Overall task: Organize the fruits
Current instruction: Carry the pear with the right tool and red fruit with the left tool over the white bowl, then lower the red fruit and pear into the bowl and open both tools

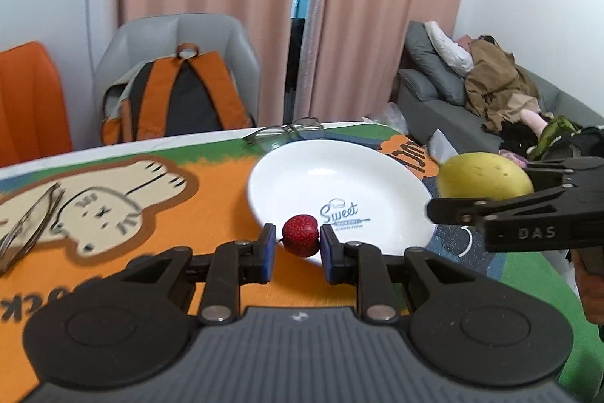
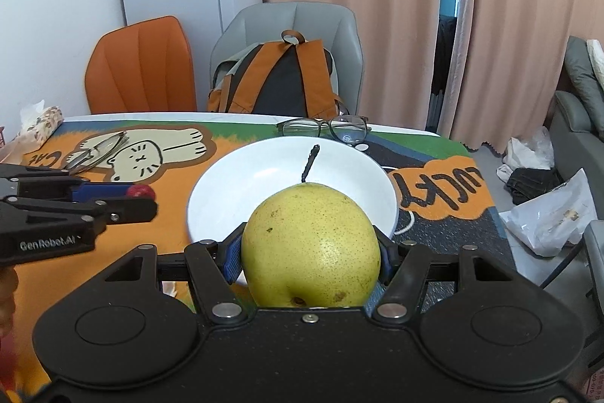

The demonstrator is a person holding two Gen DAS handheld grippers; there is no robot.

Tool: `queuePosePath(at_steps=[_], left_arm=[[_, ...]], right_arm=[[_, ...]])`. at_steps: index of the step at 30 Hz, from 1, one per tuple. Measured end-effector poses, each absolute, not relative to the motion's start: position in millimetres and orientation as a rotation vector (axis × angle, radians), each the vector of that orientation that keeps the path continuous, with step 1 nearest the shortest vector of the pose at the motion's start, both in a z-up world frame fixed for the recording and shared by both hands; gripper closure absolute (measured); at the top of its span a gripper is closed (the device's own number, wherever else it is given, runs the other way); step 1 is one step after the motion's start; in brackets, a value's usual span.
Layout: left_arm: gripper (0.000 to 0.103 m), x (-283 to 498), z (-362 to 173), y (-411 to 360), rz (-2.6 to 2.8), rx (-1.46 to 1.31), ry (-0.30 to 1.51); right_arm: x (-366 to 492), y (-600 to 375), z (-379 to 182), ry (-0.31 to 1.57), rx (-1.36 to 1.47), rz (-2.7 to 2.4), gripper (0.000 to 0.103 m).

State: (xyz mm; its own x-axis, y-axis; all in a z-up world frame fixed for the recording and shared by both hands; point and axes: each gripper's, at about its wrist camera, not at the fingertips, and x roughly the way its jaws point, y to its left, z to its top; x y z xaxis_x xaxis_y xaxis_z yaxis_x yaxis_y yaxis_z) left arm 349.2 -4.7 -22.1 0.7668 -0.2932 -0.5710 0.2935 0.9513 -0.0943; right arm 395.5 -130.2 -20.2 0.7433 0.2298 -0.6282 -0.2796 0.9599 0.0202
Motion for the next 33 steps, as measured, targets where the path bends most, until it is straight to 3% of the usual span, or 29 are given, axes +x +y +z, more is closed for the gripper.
queuePosePath(at_steps=[26,30,33], left_arm=[[0.08,407,-53,-37,-0.368,0.011,0.631],[0.08,410,-56,-38,-0.362,0.016,0.642],[0.08,414,-59,-39,-0.362,0.013,0.654]], right_arm=[[454,-108,-84,0.749,-0.196,0.263,0.042],[443,-107,-72,0.696,-0.225,0.28,0.031],[434,-105,-65,0.682,-0.266,0.291,0.031]])
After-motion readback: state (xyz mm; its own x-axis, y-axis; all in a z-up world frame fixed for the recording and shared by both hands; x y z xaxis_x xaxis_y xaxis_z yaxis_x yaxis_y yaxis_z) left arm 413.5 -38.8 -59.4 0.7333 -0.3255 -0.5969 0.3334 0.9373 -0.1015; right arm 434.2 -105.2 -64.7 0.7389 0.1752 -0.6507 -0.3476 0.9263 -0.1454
